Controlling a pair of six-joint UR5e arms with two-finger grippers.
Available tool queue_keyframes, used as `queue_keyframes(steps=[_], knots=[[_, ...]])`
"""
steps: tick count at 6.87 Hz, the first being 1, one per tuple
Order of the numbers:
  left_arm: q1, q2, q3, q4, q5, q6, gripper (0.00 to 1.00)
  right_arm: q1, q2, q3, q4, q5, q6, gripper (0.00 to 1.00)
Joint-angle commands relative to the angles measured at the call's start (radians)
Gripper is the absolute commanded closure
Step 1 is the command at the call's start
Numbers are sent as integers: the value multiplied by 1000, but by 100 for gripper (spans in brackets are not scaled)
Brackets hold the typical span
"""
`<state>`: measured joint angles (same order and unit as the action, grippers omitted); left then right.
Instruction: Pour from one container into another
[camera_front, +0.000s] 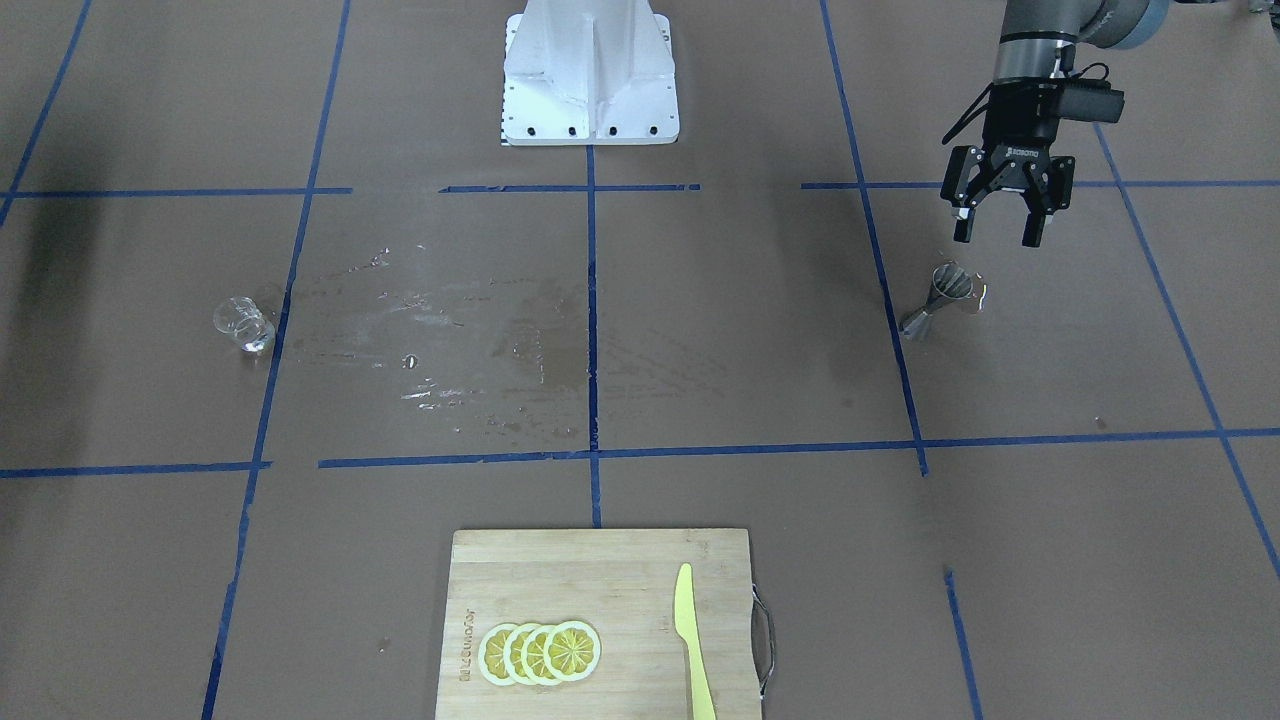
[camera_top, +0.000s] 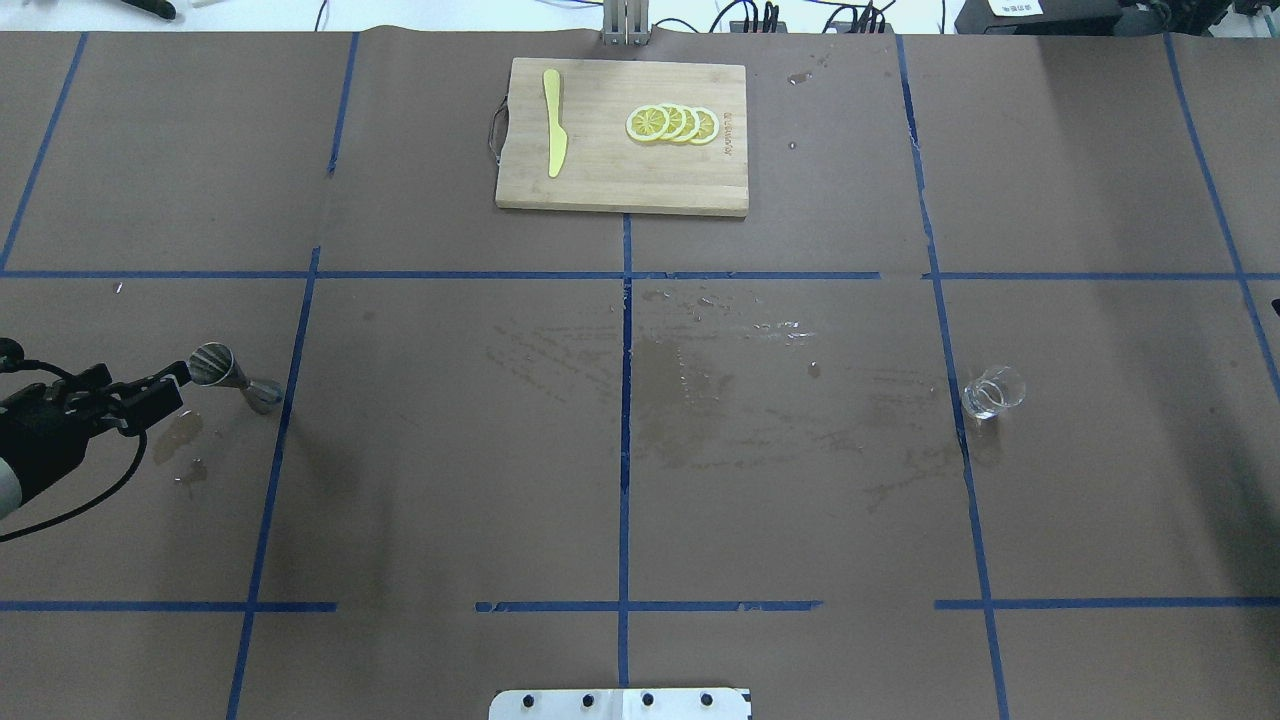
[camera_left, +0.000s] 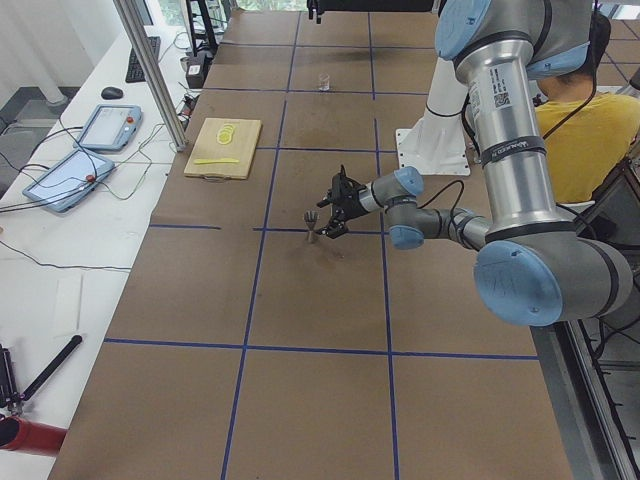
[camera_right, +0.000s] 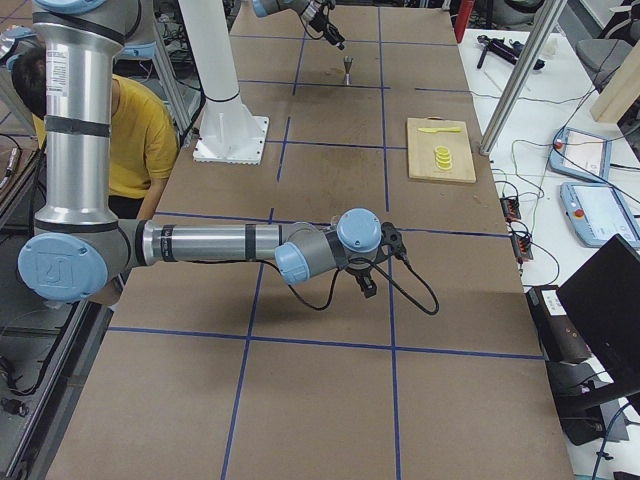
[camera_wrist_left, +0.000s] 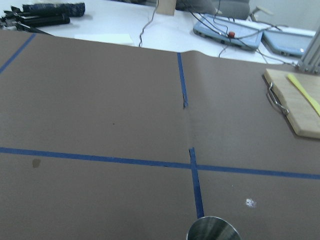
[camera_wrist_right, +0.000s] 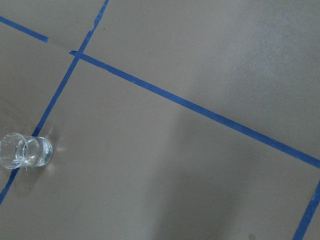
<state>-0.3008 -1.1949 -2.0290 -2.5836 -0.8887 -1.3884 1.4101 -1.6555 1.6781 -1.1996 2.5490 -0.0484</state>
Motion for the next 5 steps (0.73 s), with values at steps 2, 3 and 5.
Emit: queue_keyframes(steps=[2, 3, 5], knots=[[165, -8, 15, 73, 282, -28, 2, 0, 3, -1, 0, 0, -1, 0], [173, -46, 56, 89, 307, -27, 2, 0, 5, -5, 0, 0, -2, 0], [180, -161, 176, 91, 355, -27, 2, 0, 3, -6, 0, 2, -1, 0]])
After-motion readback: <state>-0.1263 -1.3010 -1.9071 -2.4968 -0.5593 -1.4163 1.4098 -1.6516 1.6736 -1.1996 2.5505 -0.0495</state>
